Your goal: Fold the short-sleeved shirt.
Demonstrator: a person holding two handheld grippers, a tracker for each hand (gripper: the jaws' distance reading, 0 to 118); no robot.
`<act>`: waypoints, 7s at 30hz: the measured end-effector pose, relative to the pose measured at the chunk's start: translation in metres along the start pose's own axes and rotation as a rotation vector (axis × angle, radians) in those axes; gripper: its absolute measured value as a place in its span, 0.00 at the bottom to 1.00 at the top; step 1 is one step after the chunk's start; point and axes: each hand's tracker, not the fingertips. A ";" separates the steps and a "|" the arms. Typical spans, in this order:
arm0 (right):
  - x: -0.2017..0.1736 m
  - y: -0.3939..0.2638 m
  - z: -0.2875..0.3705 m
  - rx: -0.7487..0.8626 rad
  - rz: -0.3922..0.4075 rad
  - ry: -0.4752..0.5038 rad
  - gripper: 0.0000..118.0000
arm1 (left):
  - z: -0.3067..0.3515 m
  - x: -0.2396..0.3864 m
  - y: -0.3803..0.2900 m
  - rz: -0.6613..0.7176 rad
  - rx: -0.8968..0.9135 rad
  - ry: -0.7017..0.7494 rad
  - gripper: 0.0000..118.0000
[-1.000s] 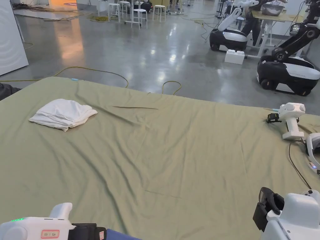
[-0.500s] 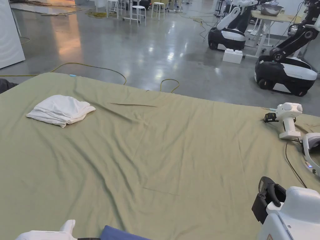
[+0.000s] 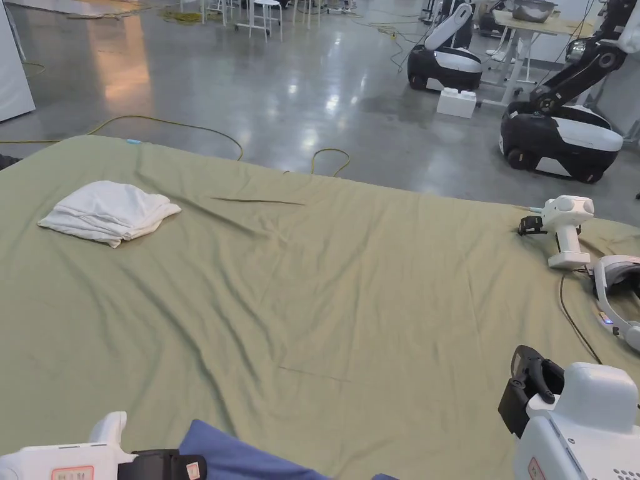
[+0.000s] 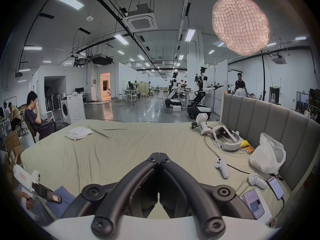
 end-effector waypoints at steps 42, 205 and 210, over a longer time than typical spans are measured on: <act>-0.003 -0.011 -0.007 -0.054 -0.015 0.030 0.00 | -0.132 0.198 -0.072 -0.450 -0.201 0.316 0.11; -0.014 -0.011 -0.056 -0.091 0.011 -0.036 0.00 | 0.233 -0.114 0.184 0.160 0.073 0.595 0.53; -0.016 -0.008 -0.056 -0.087 0.008 -0.023 0.00 | 0.259 -0.103 0.182 0.111 0.160 0.720 0.53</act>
